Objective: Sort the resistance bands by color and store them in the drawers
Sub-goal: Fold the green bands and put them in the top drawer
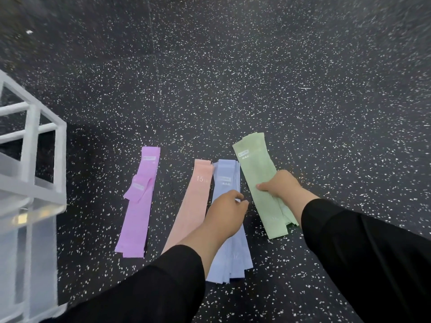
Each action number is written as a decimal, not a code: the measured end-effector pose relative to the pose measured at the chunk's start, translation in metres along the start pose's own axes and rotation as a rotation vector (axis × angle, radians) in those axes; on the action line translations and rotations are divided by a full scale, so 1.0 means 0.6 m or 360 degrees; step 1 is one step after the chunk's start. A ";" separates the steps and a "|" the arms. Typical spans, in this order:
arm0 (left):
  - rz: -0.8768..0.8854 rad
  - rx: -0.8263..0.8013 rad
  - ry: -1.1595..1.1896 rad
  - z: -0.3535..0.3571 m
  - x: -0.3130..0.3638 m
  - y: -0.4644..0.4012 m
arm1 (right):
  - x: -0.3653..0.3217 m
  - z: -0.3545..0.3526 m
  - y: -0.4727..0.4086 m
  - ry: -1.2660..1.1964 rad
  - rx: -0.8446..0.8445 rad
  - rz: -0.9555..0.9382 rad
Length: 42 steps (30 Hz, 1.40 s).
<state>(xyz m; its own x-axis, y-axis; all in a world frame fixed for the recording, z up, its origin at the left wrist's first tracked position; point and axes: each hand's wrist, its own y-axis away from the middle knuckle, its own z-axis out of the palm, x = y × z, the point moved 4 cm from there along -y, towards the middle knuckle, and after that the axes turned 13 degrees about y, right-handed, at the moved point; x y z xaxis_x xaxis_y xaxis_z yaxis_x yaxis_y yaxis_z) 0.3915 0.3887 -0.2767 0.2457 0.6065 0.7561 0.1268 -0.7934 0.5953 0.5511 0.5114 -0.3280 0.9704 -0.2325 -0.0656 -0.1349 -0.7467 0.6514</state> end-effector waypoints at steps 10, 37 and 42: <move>0.0015 0.0015 0.0066 -0.020 -0.009 0.014 | 0.007 -0.007 0.002 -0.0721 -0.0230 -0.0126; 0.0149 0.0059 0.1969 -0.356 0.210 0.398 | -0.286 -0.256 0.673 -0.0292 -0.0392 -0.1412; 0.0347 0.0329 0.1875 -0.407 0.201 0.495 | -0.289 -0.213 0.785 -0.0697 -0.0538 -0.1477</move>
<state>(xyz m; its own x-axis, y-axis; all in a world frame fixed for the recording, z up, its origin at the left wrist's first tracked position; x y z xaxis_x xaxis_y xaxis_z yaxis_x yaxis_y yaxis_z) 0.2242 0.2383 0.0578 -0.7290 0.0483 0.6828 0.3690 -0.8124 0.4515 0.3446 0.2798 0.0864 0.5002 0.0826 -0.8620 0.7436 -0.5510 0.3787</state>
